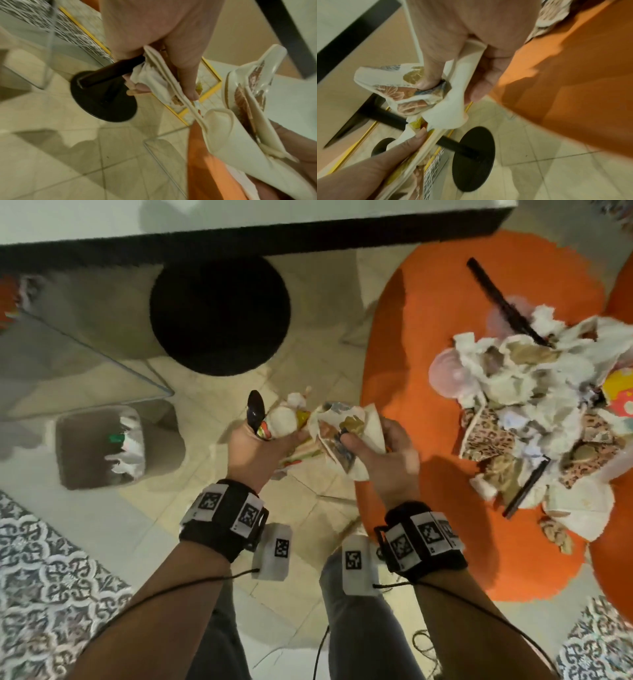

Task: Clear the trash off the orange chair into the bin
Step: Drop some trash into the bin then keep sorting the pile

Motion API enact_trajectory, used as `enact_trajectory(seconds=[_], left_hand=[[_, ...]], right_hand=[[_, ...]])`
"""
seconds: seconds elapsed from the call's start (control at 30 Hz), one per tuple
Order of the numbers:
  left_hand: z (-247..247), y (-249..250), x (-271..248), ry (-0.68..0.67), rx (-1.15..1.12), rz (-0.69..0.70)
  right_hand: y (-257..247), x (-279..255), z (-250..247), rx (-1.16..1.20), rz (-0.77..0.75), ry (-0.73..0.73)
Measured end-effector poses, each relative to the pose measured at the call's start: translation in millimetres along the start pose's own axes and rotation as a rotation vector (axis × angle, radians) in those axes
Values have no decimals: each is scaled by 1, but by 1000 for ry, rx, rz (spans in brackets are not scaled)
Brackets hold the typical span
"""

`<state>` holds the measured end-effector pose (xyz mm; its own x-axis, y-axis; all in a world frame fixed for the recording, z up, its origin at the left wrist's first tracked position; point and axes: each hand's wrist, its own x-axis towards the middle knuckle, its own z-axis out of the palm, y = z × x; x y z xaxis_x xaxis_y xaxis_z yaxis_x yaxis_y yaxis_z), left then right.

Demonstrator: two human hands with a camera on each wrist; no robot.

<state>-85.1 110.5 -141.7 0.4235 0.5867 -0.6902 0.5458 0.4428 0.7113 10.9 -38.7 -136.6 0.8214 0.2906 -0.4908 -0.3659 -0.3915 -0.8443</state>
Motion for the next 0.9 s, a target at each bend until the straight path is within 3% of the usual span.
enact_trajectory(seconds=[0.3,0.43,0.63,0.77,0.9], left_hand=[[-277,-76,60,491,-14,-205],[-358,-117,92,581,21,-307],[-419,-141,160,496,218,-358],[-425,-143,190,272,213,-339],[-425,-139,204,150,278,-321]], right_hand=[[12,-22,282,-223,-5,-331],[29,-33,388,-326,98,-422],[57,-24,499,-674,72,-479],[65,-15,528,-860,85,-576],[67,-13,535,-933,82,-673]])
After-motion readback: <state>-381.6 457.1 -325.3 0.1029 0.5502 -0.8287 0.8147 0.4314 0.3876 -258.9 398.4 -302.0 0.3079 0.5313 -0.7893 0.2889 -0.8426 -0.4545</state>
